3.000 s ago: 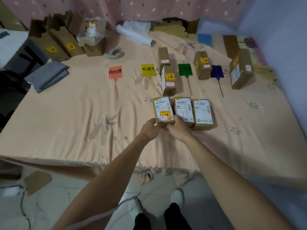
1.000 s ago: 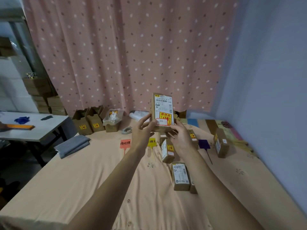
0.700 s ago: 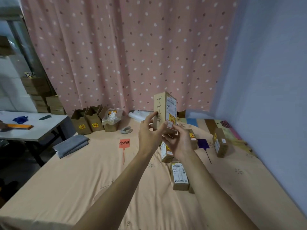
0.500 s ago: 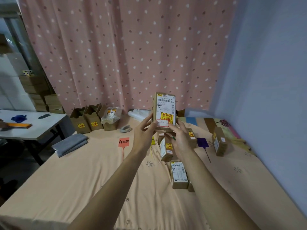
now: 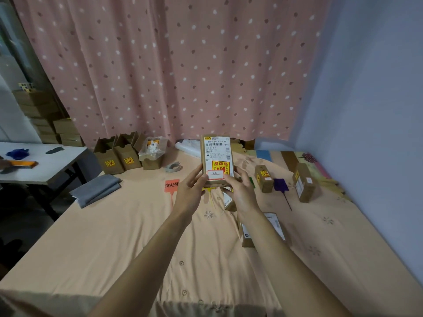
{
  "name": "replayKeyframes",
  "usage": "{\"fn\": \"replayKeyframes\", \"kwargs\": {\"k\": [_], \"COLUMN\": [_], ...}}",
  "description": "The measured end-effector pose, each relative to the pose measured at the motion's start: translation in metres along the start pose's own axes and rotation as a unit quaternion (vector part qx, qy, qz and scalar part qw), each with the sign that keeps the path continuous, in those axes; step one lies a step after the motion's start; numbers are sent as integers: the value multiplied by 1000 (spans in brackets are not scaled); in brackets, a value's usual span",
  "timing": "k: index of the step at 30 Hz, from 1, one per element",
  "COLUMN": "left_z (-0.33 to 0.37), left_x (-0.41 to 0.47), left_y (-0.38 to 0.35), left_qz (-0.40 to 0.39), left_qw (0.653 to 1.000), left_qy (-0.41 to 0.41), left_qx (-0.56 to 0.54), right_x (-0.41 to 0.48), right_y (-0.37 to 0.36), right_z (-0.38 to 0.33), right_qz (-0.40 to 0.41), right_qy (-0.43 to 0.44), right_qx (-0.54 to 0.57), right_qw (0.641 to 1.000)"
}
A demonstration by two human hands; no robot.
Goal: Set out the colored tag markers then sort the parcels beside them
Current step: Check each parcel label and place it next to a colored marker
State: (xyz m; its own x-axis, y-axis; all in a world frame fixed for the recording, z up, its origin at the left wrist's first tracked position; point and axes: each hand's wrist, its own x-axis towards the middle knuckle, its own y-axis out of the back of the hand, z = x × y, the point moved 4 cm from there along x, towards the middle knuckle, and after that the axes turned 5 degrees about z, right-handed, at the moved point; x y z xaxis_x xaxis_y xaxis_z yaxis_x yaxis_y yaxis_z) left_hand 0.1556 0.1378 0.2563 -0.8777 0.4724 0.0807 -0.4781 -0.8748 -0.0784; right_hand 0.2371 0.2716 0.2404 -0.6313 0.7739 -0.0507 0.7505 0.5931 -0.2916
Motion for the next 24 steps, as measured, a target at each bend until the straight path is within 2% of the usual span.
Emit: {"fn": "replayKeyframes", "kwargs": {"k": [5, 10, 16, 24], "left_z": [-29, -49, -86, -173], "left_x": [-3, 6, 33, 57], "left_y": [-6, -48, -144, -310], "left_qz": [-31, -59, -92, -135], "left_qw": [998, 995, 990, 964], "left_qy": [41, 68, 97, 212], "left_qx": [21, 33, 34, 91], "right_x": [-1, 17, 63, 124], "right_y": [22, 74, 158, 316], "right_z": [21, 32, 31, 37], "right_qz": [34, 88, 133, 194], "right_qy": [-17, -34, -50, -80], "right_qx": [-11, -13, -16, -167], "right_qw": [999, 995, 990, 963]}}
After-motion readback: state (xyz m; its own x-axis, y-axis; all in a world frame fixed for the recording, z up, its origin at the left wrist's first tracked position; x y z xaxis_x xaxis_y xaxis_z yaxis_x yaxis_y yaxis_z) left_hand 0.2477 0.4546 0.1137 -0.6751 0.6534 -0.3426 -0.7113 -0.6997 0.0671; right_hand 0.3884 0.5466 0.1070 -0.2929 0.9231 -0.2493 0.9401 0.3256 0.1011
